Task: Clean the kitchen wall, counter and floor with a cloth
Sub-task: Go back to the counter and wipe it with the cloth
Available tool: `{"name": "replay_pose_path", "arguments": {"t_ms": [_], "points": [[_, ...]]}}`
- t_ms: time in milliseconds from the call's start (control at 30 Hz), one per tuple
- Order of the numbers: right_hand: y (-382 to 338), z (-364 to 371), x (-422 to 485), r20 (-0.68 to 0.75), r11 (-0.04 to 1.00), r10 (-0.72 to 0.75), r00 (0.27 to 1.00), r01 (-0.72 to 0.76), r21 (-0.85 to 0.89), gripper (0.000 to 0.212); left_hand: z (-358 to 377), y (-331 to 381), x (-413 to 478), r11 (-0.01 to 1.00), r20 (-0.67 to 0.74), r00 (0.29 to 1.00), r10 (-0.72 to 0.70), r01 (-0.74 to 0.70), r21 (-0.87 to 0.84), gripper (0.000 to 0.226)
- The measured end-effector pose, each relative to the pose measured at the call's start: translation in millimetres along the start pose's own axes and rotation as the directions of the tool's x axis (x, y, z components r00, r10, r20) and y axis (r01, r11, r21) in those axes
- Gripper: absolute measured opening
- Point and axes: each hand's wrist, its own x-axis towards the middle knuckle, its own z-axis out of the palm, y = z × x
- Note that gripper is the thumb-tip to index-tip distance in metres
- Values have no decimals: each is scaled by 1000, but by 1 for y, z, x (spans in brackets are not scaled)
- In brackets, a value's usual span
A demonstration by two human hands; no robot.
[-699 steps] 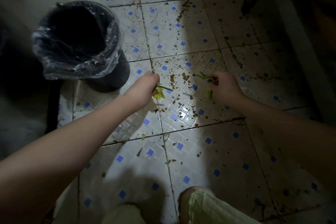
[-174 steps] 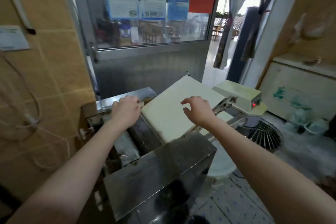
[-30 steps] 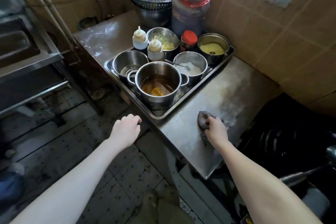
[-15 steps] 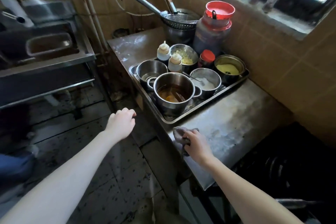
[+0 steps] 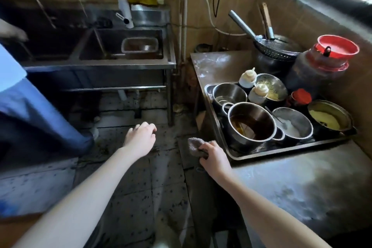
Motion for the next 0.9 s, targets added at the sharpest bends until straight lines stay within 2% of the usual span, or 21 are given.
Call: {"name": "replay_pose_path", "arguments": {"t_ms": [267, 500, 900], "points": [[-58, 10, 87, 3, 997, -70, 998, 70, -22, 37, -24, -71, 45, 998, -39, 997, -69, 68, -13, 28], [-115, 15, 181, -63, 998, -51, 997, 49, -31, 37, -58, -139, 110, 996, -77, 994, -83, 81, -25, 28], [-162, 17, 313, -121, 997, -67, 990, 61, -50, 35, -83, -197, 211, 995, -72, 994, -80, 76, -61, 28]]}}
